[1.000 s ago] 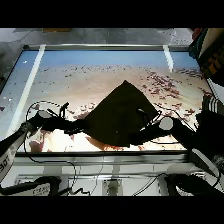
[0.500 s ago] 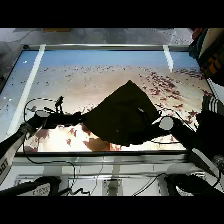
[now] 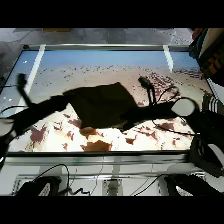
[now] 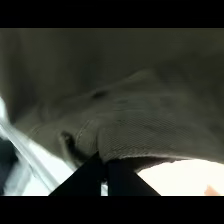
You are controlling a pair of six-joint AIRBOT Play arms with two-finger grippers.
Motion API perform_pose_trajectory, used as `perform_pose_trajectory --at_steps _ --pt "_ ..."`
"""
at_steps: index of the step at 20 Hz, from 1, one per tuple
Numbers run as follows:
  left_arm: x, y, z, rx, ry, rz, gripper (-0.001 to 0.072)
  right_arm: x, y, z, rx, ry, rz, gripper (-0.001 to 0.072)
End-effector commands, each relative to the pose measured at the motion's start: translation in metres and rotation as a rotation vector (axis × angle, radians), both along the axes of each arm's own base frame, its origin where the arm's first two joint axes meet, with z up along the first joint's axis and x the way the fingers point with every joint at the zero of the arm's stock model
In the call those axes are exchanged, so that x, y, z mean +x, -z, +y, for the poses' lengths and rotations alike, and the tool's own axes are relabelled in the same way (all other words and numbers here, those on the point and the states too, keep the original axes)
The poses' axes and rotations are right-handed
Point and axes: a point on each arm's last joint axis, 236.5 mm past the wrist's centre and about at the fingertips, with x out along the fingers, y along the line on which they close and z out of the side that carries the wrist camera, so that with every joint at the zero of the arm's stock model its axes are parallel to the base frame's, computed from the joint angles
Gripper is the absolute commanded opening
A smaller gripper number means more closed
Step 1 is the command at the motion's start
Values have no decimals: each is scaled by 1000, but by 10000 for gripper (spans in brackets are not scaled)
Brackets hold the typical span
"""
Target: Fold the clothes and pants, and hang the long-sleeved shirts on hangers.
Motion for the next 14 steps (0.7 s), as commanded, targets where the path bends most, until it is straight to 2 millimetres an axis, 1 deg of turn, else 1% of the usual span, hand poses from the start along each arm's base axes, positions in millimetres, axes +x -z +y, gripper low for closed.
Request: perform_pose_trajectory --at_steps 1,2,3,4,5,6,7,8,9,11,12,13,14 --pt "-78 -150 47 -74 -215 -479 3 -3 -133 -3 127 6 -306 19" --pt "-109 -185 59 -104 -262 -598 2 -13 -167 -8 163 10 -382 19" --pt "-139 -212 65 -126 -286 -692 2 -28 -199 -13 201 12 -449 19" --pt "-168 -234 67 -142 -287 -769 2 -44 -227 -19 241 16 -497 19" --pt "-191 -248 66 -152 -278 -821 2 -59 -247 -25 283 31 -519 19" --pt "-208 -258 63 -168 -257 -849 2 -73 -264 -31 322 45 -530 19" --pt "-221 -263 57 -193 -223 -854 2 -88 -276 -37 359 55 -535 19" --pt "-228 -263 49 -217 -177 -832 2 -103 -284 -40 386 51 -538 19" --pt "-230 -258 38 -248 -116 -779 2 -115 -287 -42 405 43 -525 18" --pt "-223 -231 12 -274 0 -609 2 -130 -281 -42 404 23 -469 19" --pt "-211 -209 4 -261 24 -494 2 -131 -274 -41 389 16 -441 19" --pt "-195 -185 1 -243 21 -371 2 -124 -264 -39 369 22 -415 19" --pt "-174 -154 2 -206 -6 -228 2 -110 -248 -38 336 40 -385 19"
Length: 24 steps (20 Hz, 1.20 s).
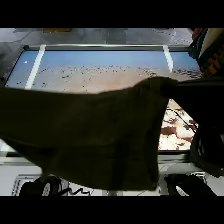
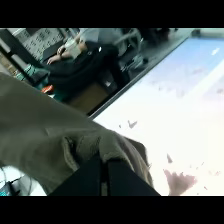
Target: Fold the clothes and pants, and hang the long-sleeved shirts on hangers.
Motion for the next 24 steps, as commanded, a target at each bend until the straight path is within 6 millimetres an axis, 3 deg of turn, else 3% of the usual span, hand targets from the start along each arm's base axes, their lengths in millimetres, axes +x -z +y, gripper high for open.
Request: perform_pose_trajectory --at_steps 1,2,4,6,8,9,11,14,16,18,19,21,24 --pt "46 95 -9 60 32 456 3 20 40 1 -66 36 119 19" --pt "69 131 -9 92 29 585 3 42 68 1 -112 76 188 19" --pt "114 195 -14 99 56 786 4 91 144 -2 -229 169 338 19" --pt "167 257 -17 142 50 897 4 138 210 -5 -311 255 408 19" --pt "221 298 -25 126 30 947 4 190 257 -4 -337 339 411 19" --pt "246 310 -34 91 37 958 5 214 269 -4 -322 376 402 20" --pt "277 322 -58 103 101 954 4 260 284 -17 -262 475 393 19" --pt "305 319 -71 136 124 927 5 296 301 -77 -196 636 481 19" --pt "297 321 -80 143 174 955 5 291 317 -117 -224 691 573 19" --pt "256 337 -104 224 351 1050 4 264 344 -139 -303 676 731 19" --pt "227 350 -111 306 452 1112 5 245 357 -142 -372 627 796 19" --pt "177 383 -105 462 571 1283 4 195 379 -138 -564 441 892 19" --pt "148 417 -94 498 582 1441 5 143 405 -131 -694 276 1023 19"
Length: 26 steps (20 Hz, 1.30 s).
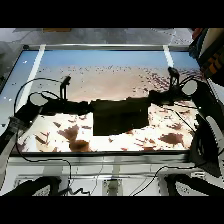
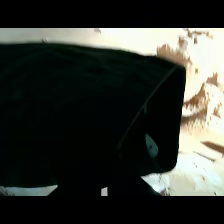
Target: Fold the clothes and pants, and hang the long-sleeved shirts on hangers.
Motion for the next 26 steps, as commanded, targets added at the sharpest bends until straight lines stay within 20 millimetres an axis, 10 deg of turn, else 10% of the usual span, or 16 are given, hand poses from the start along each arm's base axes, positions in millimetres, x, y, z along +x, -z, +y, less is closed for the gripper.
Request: perform_pose_trajectory --at_steps 1,4,5,7,10,11,12,13,15,18,21,22,23,24,26 --pt "-53 40 9 72 109 214 5 -70 35 -1 -37 -163 261 20" --pt "-63 57 0 68 125 268 32 -91 66 -2 -42 -157 325 45" --pt "-63 62 -4 70 126 273 183 -88 71 -4 -51 -148 312 192" --pt "-57 69 -13 64 112 268 720 -70 71 -9 -75 -127 241 605" --pt "-39 64 -23 20 101 182 707 -28 52 -21 -139 -113 75 591" --pt "-32 62 -21 26 105 142 691 -12 41 -32 -183 -105 13 452" --pt "-25 58 -18 31 108 107 568 2 29 -46 -230 -95 -34 147" --pt "-15 51 -14 33 105 72 426 16 14 -66 -274 -67 -81 17" --pt "8 33 -2 28 73 5 4 33 -11 -106 -296 -3 -144 17" --pt "42 1 21 19 1 -85 5 22 -13 -128 -129 -91 -162 16" --pt "51 -10 29 18 -21 -113 5 -5 -5 -85 327 -173 -148 19" --pt "51 -9 29 18 -19 -113 5 -10 5 -76 420 -138 -117 105" --pt "51 -9 27 20 -10 -118 5 -14 20 -70 455 -111 -84 395" --pt "50 -9 26 24 2 -128 6 -17 38 -66 463 -74 -42 528" --pt "50 -9 26 24 4 -130 6 -17 75 -54 443 3 22 575"
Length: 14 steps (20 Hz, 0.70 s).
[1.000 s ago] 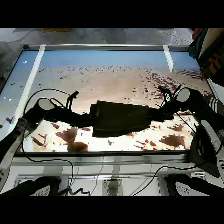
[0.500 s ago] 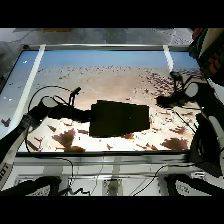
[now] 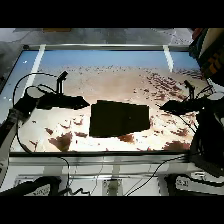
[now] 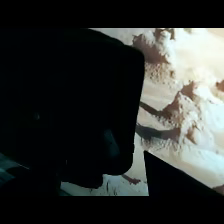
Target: Fold the clothes and pants, and hang the long-sleeved shirts on hangers.
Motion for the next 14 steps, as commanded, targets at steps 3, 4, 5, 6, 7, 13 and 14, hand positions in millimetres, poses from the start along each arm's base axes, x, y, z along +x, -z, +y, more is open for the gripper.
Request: perform_pose_trajectory --at_steps 3,4,5,6,7,13,14 --pt "3 -3 1 3 3 -20 6 2 64 45 76 108 143 612" --pt "3 -3 1 3 3 -19 6 3 73 55 69 110 165 623" --pt "3 -3 1 3 4 -19 6 3 80 63 61 111 180 623" --pt "3 -3 1 3 4 -19 6 3 86 72 58 102 189 624" --pt "2 -3 1 3 7 -16 6 2 90 80 57 85 198 623" --pt "1 -2 1 4 9 -15 6 5 102 121 131 61 248 554" --pt "2 -1 2 10 9 -15 6 9 99 128 141 46 211 440"
